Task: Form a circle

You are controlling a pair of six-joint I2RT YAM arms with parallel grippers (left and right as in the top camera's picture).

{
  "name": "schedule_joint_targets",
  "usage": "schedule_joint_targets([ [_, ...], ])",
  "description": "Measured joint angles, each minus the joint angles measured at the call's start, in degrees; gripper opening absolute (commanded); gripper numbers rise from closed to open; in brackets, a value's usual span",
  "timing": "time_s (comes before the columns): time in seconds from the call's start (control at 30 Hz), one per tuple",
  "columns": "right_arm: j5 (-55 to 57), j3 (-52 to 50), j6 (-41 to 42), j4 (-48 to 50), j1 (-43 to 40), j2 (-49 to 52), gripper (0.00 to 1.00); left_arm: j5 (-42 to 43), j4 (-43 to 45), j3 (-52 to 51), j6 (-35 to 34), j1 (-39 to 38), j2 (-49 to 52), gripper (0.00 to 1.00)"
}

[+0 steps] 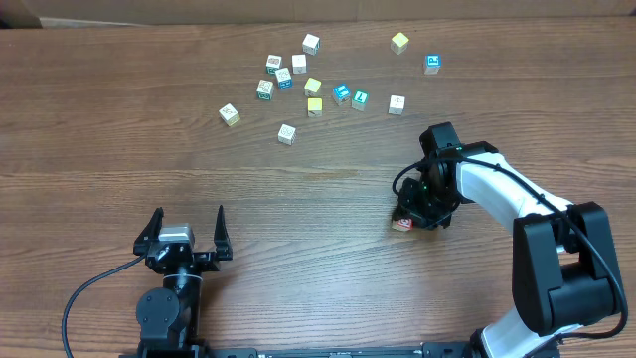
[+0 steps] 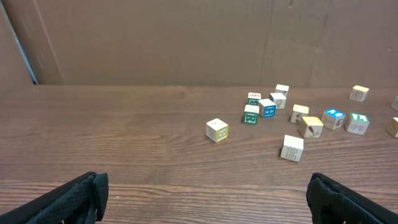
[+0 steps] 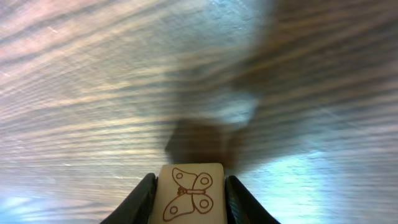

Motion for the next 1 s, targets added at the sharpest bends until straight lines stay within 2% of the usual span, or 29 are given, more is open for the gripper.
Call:
schedule_joint_targets([
  [0.2, -1.7, 0.0, 5.7, 2.4, 1.3, 0.0, 0.24, 0.0, 0.0, 0.0, 0.0, 0.0, 0.0, 1.0],
  [0.4, 1.4, 0.0, 11.0, 5.2, 8.6, 0.0, 0.24, 0.0, 0.0, 0.0, 0.0, 0.0, 0.0, 1.0],
  [0.67, 5.2, 0.8, 12.2, 3.7, 11.3, 0.0, 0.25, 0.0, 0.0, 0.0, 0.0, 0.0, 0.0, 1.0],
  [1.0, 6.7, 1.0, 8.9, 4.3, 11.3, 0.0, 0.44, 0.0, 0.0, 0.0, 0.0, 0.0, 0.0, 0.99],
])
